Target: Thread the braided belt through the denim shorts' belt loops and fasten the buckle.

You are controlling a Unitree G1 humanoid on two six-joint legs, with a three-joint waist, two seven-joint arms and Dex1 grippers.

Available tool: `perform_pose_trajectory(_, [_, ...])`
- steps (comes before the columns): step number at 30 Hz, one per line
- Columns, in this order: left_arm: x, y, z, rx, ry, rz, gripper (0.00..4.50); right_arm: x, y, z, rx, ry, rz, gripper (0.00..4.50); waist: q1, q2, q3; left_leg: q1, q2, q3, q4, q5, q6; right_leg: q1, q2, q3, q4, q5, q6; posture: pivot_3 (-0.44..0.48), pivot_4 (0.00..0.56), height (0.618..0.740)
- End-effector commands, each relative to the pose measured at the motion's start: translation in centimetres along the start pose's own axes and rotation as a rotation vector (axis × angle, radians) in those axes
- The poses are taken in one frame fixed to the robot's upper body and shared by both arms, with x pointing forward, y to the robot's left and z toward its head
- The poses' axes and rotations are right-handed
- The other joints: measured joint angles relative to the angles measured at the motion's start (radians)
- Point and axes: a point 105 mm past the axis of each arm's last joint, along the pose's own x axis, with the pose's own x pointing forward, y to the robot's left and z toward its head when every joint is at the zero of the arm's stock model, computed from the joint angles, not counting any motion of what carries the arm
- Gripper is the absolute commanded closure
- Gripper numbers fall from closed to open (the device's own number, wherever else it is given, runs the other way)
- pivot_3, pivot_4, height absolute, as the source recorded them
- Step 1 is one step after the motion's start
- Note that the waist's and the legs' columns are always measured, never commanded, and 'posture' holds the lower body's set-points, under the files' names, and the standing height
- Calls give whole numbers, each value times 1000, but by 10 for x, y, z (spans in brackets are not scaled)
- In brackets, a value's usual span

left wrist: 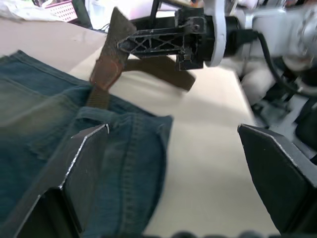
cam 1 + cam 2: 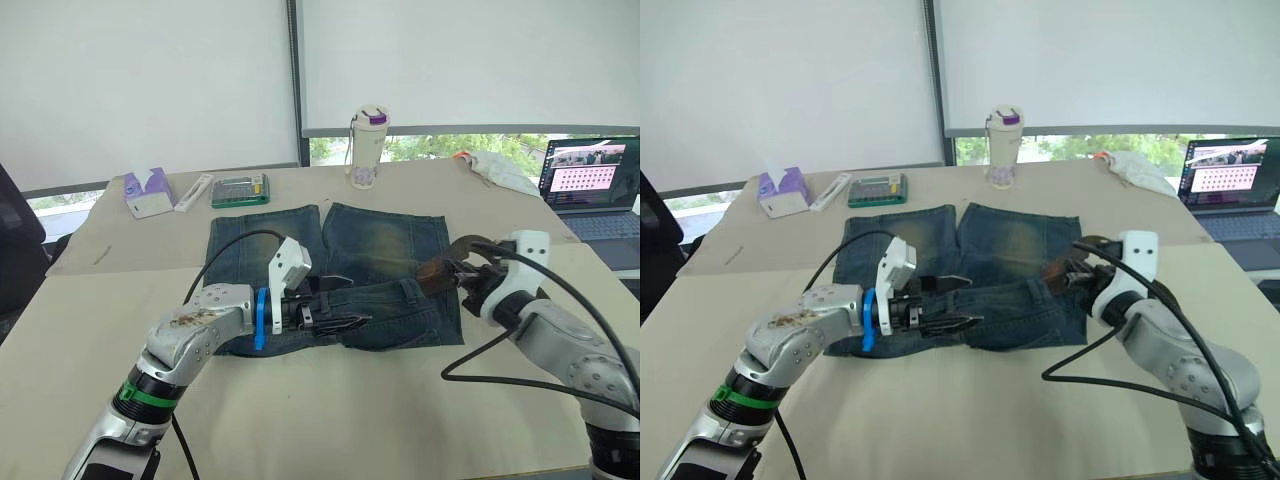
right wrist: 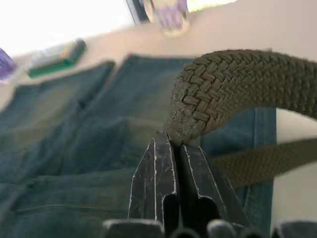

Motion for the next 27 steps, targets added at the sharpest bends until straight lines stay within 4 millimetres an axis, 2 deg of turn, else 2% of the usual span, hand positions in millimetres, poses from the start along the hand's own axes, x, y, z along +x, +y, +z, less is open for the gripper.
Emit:
perform_pose_trajectory(1, [-1,-4,2,49,-17,-4,36,7,1,0,-42,1,-8,4500,1,0,0,0,0,0,0,0,0,0,0,0,0,0,0,0,150,740])
perform_pose_trajectory(6, [-5,-4,-3,39,-12,20,36,14,-7,-12,-107,56,-43,4500,4,0,0,0,-1,-1,0,-2,5,0,-1,-1,0,1,1,0,150,740])
perform_pose_trajectory(12, [-8,-2,-11,27,4,43,36,15,4,-29,-120,146,53,4500,1,0,0,0,-1,-1,0,-2,4,0,0,-1,0,1,1,0,150,740])
perform_pose_trajectory(20, [-6,-1,-22,20,40,54,36,27,5,-51,-176,228,48,4500,-2,1,0,1,0,-1,0,-2,4,1,0,-1,0,1,1,0,150,740])
perform_pose_trajectory(24, [-7,2,-27,3,53,74,36,34,14,-62,-131,242,87,4500,-8,0,0,2,0,-1,0,-2,4,1,1,-1,1,1,1,0,150,740])
perform_pose_trajectory(27, [-7,5,-29,-17,55,97,36,41,36,-60,20,190,170,4500,-13,0,-1,2,0,-2,0,-2,4,1,1,-1,1,1,1,0,150,740])
